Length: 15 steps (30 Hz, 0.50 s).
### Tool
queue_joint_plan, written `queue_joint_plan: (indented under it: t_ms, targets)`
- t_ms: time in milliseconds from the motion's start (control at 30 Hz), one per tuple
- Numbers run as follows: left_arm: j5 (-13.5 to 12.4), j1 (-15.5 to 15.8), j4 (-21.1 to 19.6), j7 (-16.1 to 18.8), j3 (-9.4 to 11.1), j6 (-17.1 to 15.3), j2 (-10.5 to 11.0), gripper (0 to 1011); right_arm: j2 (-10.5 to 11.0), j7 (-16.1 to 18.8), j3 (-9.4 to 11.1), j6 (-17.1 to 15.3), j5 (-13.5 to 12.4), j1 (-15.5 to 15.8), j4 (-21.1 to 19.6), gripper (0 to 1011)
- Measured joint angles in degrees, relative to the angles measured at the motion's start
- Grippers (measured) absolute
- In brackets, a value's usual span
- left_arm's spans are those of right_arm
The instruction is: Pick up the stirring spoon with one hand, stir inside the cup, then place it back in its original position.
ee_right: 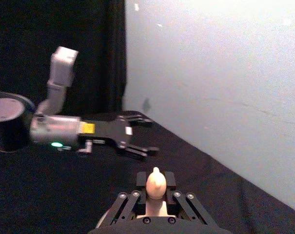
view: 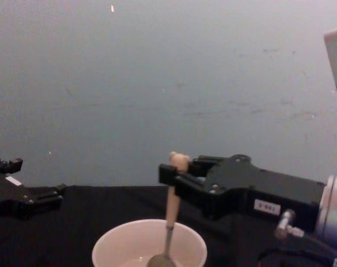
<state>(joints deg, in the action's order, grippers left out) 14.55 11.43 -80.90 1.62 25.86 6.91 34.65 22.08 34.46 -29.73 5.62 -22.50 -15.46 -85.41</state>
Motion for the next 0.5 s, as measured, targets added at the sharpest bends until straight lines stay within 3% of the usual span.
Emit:
queue_joint_plan:
  t_ms: [200,500]
  targets:
    - [0.00,0.00,0.00,0.00,0.00,0.00,0.00,1001,-0.16,0.82,-1.91,-0.03,-0.20,-0.08,-0.58,213]
    - [0.00,0.00,0.00,0.00,0.00,0.00,0.00,1001,-3.05,-0.80,-3.66,0.73,1.85,-2.94,3.56,213]
